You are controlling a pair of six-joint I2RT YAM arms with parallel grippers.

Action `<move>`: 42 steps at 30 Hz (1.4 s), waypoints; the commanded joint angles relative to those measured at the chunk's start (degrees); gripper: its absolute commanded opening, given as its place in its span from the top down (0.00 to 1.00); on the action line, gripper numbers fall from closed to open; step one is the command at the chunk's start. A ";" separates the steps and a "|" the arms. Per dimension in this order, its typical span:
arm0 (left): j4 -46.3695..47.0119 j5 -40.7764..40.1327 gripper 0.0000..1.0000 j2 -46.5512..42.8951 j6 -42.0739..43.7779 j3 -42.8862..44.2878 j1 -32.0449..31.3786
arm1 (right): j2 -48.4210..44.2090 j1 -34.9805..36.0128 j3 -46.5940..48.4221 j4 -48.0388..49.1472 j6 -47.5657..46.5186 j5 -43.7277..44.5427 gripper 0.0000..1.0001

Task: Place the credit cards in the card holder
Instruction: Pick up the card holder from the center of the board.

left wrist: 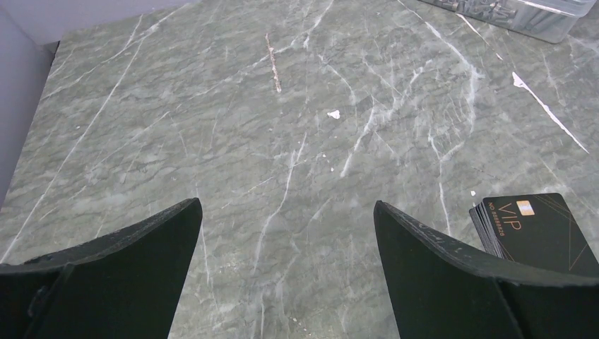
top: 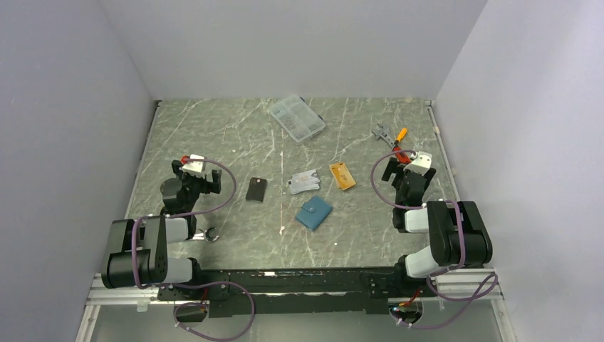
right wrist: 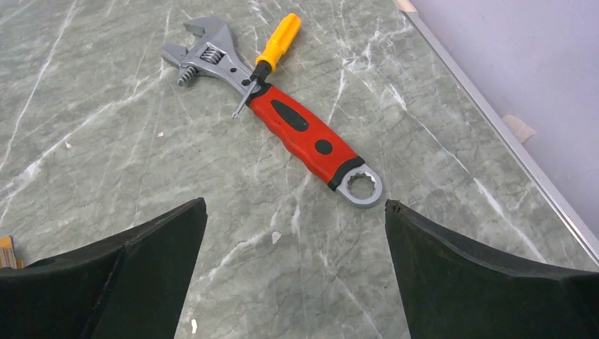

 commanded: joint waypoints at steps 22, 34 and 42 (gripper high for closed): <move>-67.04 3.87 0.01 -12.24 3.28 33.41 -3.99 | -21.27 1.15 22.26 -51.20 33.41 -18.38 0.00; -88.43 6.96 0.01 -12.86 5.08 43.41 -16.43 | -22.03 38.09 29.14 -75.70 24.95 10.44 0.00; -86.15 6.35 0.01 -9.81 1.98 41.10 -26.23 | -15.14 46.48 24.75 -73.36 33.55 5.42 0.04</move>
